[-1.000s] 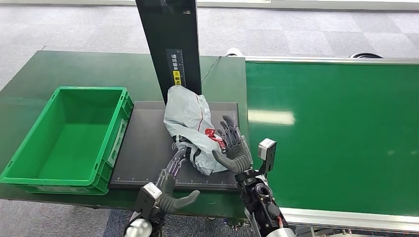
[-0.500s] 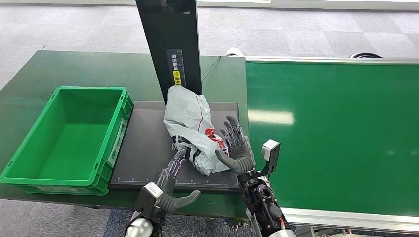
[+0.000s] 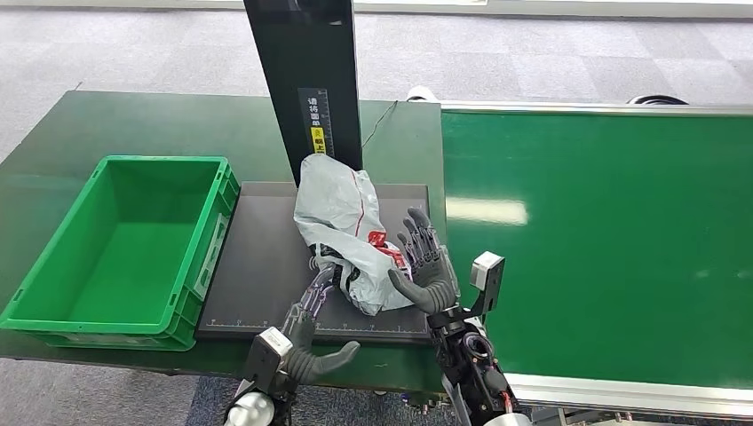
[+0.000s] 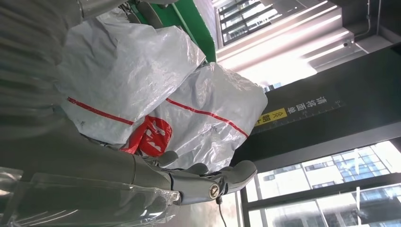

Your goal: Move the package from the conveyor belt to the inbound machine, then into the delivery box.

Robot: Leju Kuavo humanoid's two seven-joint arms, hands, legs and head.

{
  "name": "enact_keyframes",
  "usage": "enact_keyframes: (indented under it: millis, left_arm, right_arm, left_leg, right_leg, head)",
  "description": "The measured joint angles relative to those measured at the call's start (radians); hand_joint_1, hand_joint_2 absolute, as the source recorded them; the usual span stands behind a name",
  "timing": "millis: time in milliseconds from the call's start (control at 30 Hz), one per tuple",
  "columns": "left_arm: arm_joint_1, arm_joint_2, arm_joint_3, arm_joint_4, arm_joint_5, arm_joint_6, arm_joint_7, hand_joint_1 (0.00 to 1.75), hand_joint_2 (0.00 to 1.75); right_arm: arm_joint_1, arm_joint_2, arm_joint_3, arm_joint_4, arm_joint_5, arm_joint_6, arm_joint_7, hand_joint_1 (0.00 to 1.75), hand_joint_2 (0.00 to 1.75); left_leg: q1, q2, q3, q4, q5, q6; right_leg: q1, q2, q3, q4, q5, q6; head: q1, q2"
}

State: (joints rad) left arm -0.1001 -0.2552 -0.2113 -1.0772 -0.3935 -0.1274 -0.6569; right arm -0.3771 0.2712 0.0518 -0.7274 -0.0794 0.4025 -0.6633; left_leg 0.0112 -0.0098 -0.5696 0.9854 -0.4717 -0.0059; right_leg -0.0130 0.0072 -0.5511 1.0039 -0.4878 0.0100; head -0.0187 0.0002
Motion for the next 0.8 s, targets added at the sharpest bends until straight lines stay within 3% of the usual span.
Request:
enact_keyframes:
  millis: [67, 200, 267, 467, 800]
  left_arm:
    - [0.03, -0.015, 0.042, -0.101, -0.143, 0.137, 0.01, 0.0, 1.75]
    - [0.069, -0.053, 0.154, -0.377, -0.509, 0.719, 0.076, 0.0, 1.75]
    - [0.081, -0.066, 0.173, -0.454, -0.539, 0.831, 0.079, 0.0, 1.75]
    - [0.095, -0.083, 0.208, -0.563, -0.533, 0.814, 0.075, 0.0, 1.75]
    - [0.102, -0.091, 0.226, -0.6, -0.528, 0.814, 0.066, 0.0, 1.75]
  right_arm:
    - [0.088, 0.014, -0.023, -0.114, -0.011, -0.038, -0.006, 0.0, 1.75]
    - [0.316, 0.045, -0.085, -0.439, -0.038, -0.066, 0.007, 0.0, 1.75]
    - [0.364, 0.053, -0.097, -0.53, -0.041, -0.069, 0.011, 0.0, 1.75]
    - [0.404, 0.063, -0.121, -0.643, -0.04, -0.071, 0.017, 0.0, 1.75]
    - [0.412, 0.065, -0.139, -0.681, -0.04, -0.071, 0.018, 0.0, 1.75]
  left_leg:
    - [0.001, -0.002, -0.001, 0.0, 0.0, 0.0]
    - [0.001, -0.004, -0.005, 0.0, -0.002, -0.001]
    - [0.001, -0.002, -0.004, 0.0, -0.002, -0.002]
    - [0.001, -0.002, -0.002, 0.0, -0.001, -0.001]
    - [0.001, -0.002, -0.001, 0.0, -0.001, -0.001]
  right_leg:
    - [0.0, -0.003, 0.0, 0.0, -0.001, 0.0]
    - [0.001, -0.005, -0.002, 0.0, -0.002, 0.0]
    - [0.001, -0.004, -0.003, 0.0, -0.003, -0.001]
    - [0.001, -0.003, -0.001, 0.0, -0.002, -0.001]
    - [0.001, -0.003, 0.0, 0.0, -0.002, -0.001]
  head:
    - [0.001, 0.0]
    - [0.001, 0.0]
    - [0.001, 0.0]
    - [0.001, 0.0]
    - [0.001, 0.0]
